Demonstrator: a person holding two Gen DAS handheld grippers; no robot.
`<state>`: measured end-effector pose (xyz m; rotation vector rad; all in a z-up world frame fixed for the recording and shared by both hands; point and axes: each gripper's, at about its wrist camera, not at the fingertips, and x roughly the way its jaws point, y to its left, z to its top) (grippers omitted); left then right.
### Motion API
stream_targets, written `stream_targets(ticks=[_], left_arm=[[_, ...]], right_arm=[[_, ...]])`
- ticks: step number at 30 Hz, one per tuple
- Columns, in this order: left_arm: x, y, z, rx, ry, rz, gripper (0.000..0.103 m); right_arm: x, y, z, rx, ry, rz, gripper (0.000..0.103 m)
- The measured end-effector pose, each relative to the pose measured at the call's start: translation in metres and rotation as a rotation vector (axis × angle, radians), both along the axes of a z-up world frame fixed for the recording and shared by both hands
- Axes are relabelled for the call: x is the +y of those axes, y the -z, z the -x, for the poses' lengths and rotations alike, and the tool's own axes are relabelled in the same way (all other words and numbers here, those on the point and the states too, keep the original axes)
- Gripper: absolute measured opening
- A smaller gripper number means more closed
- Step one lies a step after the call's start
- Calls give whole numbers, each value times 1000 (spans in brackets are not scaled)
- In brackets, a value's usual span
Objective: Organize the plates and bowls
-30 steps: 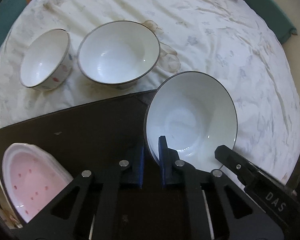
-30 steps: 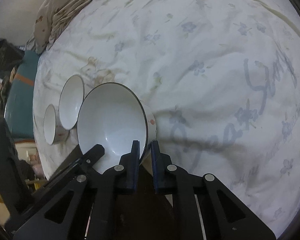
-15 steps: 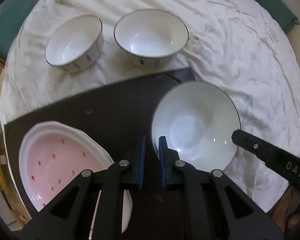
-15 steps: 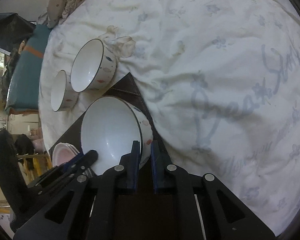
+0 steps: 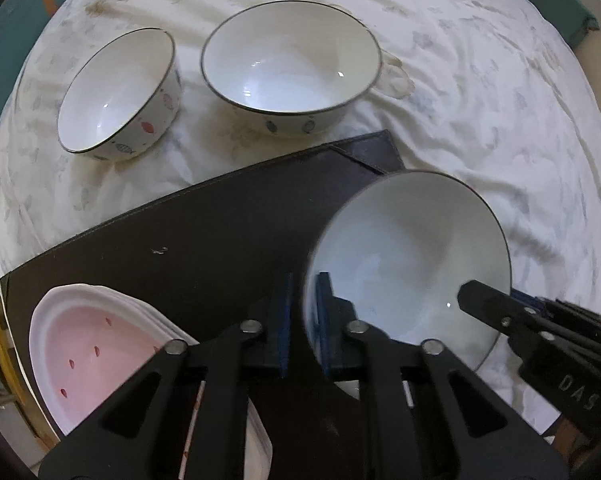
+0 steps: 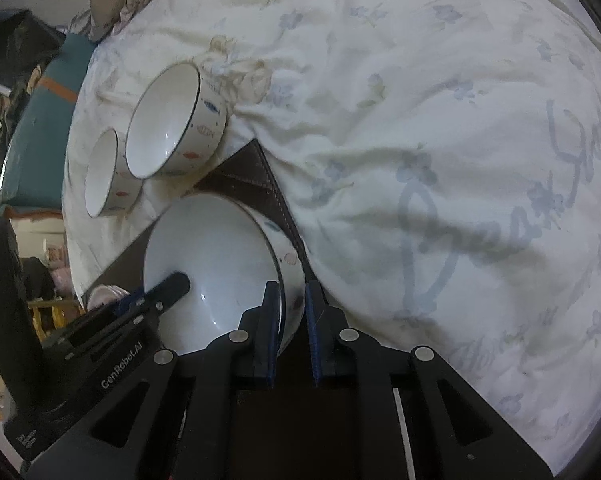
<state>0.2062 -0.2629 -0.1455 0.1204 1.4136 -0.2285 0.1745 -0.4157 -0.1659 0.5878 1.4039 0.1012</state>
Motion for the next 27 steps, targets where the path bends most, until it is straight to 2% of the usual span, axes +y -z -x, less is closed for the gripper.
stream_targets(ticks=[4,8,17,19,23,27], left_arm=[[2,-11,8,-4,-11,21,6],[4,-36,18,-61,16,6,6],[36,-95,38,-180,6,-1,6],[47,-99,40,-189,1,8,6],[86,-111,57,-191,-22,88,7],[128,-110,80,-183,-51,111,7]], right_arm=[[10,-3,0,-8,-41,54,16],[10,-11,3,-35,-36,62,16],[29,-63,20,-167,-51,50,17],[39,-73,24,-191,-68,66,17],[57,-88,31,-225,-89,54,17],[85,-98,47,-250,-113,35,17]])
